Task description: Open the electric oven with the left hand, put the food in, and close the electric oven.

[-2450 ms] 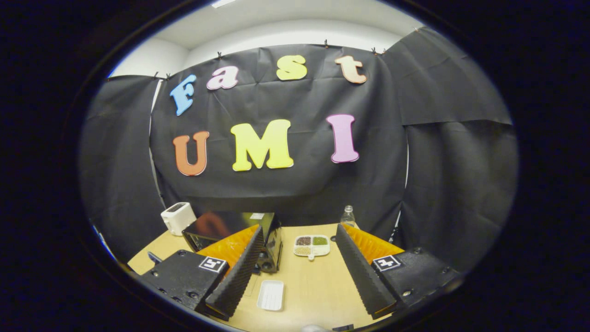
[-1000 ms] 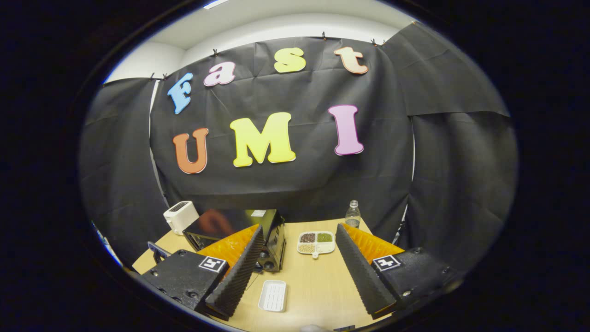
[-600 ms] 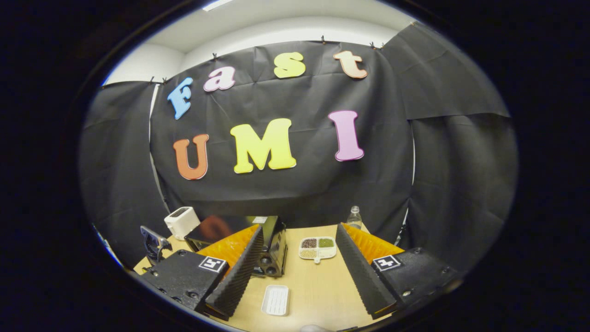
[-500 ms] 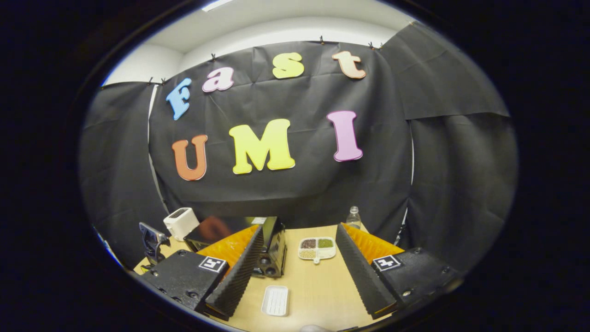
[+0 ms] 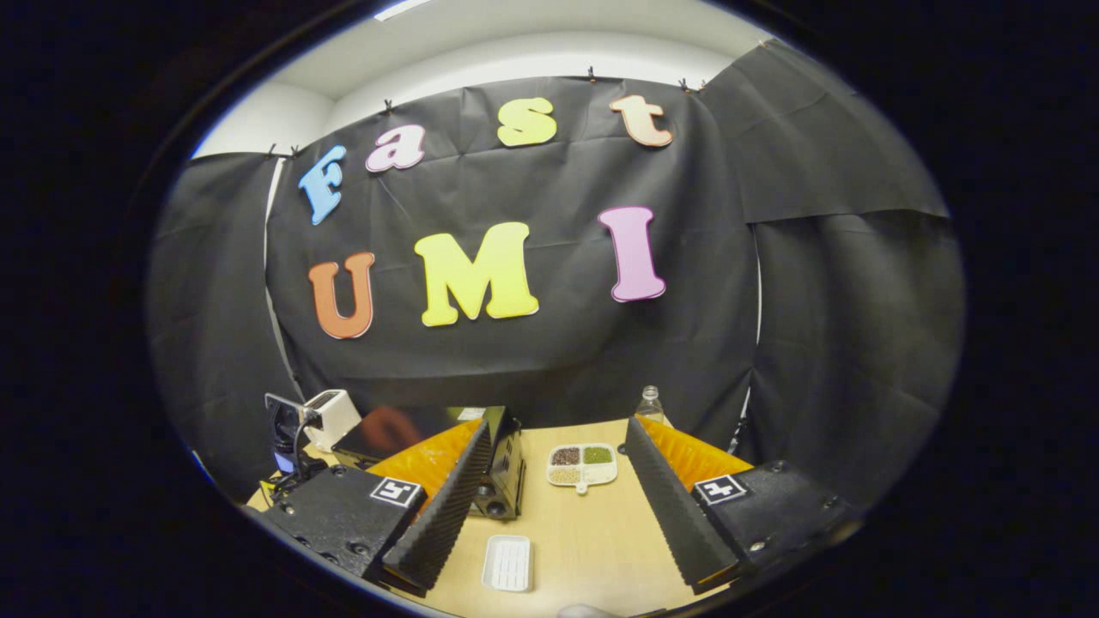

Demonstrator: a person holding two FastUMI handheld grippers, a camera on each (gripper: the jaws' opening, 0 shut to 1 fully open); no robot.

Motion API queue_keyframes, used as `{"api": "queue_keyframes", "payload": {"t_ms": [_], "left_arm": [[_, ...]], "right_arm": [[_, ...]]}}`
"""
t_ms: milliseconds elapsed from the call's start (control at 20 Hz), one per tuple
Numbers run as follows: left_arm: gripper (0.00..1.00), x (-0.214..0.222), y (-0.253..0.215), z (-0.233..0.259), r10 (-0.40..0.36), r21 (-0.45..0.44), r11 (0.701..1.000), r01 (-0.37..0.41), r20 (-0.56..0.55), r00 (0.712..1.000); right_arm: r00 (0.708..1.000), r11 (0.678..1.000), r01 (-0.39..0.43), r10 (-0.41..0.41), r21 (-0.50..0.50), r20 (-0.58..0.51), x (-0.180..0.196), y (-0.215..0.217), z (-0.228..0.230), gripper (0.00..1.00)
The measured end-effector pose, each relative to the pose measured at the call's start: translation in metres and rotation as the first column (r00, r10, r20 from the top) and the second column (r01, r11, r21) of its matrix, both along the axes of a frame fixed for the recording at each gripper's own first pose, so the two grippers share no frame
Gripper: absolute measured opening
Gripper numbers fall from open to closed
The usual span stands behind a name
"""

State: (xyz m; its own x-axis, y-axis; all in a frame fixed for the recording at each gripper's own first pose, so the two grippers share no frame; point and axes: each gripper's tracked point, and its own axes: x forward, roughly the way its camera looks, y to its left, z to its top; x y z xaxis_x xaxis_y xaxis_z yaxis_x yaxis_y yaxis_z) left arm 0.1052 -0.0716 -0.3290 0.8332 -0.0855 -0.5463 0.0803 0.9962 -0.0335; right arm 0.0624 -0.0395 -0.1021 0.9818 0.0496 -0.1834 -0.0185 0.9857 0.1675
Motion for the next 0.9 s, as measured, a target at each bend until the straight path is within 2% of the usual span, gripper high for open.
{"api": "queue_keyframes", "payload": {"t_ms": [250, 500, 900], "left_arm": [[0.96, 0.001, 0.001, 0.021, -0.009, 0.025, 1.0, 0.007, 0.063, 0.998], [0.96, -0.013, 0.01, 0.09, 0.024, 0.003, 1.0, -0.024, 0.171, 0.985], [0.95, -0.047, 0.048, 0.227, 0.114, -0.017, 0.993, -0.116, 0.395, 0.912]], "right_arm": [[1.0, 1.0, -0.004, 0.004, -0.009, 0.004, 0.003, 0.002, 0.004, 0.94], [0.999, 0.999, -0.029, 0.03, -0.026, 0.026, 0.008, 0.012, 0.018, 0.94], [0.991, 0.992, -0.103, 0.109, -0.077, 0.078, 0.01, 0.043, 0.047, 0.94]]}}
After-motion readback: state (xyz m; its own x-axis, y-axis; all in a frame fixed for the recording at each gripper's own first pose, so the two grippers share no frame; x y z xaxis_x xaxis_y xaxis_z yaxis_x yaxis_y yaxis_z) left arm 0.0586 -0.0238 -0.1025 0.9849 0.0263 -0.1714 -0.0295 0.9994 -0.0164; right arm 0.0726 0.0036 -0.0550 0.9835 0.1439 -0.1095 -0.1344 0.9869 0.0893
